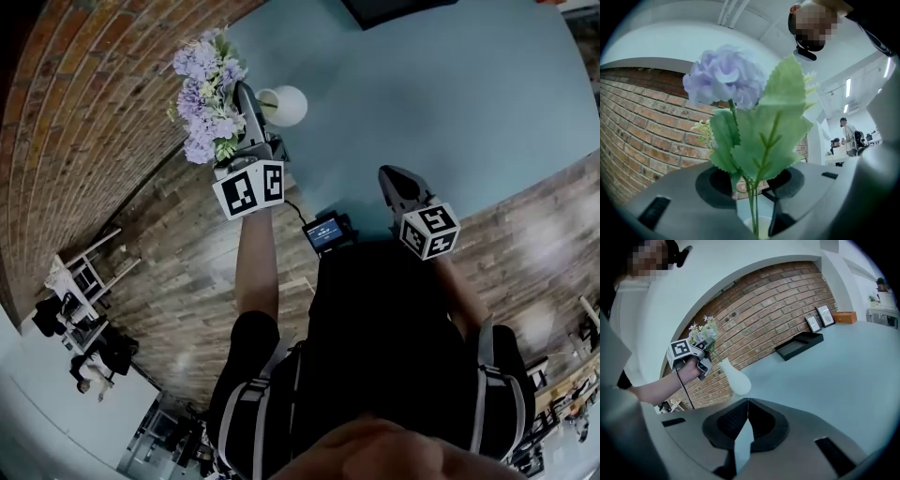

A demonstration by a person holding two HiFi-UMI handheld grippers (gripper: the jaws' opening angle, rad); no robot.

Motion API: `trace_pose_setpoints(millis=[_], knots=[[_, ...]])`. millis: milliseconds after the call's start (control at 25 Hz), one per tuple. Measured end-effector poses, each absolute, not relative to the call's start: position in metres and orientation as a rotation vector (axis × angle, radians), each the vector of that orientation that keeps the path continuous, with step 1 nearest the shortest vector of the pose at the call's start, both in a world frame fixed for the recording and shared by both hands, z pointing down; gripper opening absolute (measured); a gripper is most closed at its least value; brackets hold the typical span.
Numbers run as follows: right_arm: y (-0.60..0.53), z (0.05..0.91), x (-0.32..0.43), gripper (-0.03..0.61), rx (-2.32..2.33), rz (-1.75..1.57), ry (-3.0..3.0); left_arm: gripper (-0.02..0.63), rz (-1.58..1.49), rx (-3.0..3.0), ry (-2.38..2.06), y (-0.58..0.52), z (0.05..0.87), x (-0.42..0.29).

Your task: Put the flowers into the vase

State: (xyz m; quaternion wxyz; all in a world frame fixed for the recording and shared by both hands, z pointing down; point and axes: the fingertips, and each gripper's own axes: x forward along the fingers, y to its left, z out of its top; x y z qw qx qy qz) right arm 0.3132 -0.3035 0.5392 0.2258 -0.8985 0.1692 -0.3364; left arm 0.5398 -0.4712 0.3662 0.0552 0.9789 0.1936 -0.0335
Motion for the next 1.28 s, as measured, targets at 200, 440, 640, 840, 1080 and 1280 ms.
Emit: trace_pose_setpoints(millis=[200, 440, 640, 840, 1080, 1280], knots=[[-0.302, 0.544, 0.32, 0.018, -2.478, -0.948, 0.454, 0.204, -0.066, 2.966, 0.591, -0.474, 0.381, 0.553], [-0.3, 0.547, 0.314, 0.018, -2.489, -0.963, 0.462, 0.204, -0.024, 2.961, 0.589, -0.468, 0.399, 0.54], [-0.297, 0.547, 0.32, 0.018, -2.49, -0.969, 0.439, 0.204, -0.023, 2.98, 0.61, -0.466, 0.41, 0.54], [-0.3, 0.547, 0.323, 0.018, -2.489, -0.976, 0.436, 0.204, 0.013, 2.993, 0.609, -0.468, 0.421, 0.542], [-0.299, 0.549, 0.323, 0.018, -2.492, -0.971, 0.425, 0.207, 0.047, 3.016, 0.624, -0.466, 0.434, 0.538], [-0.296, 0.549, 0.325, 0.018, -2.496, -0.972, 0.418, 0.21, 0.054, 3.014, 0.644, -0.462, 0.438, 0.535]])
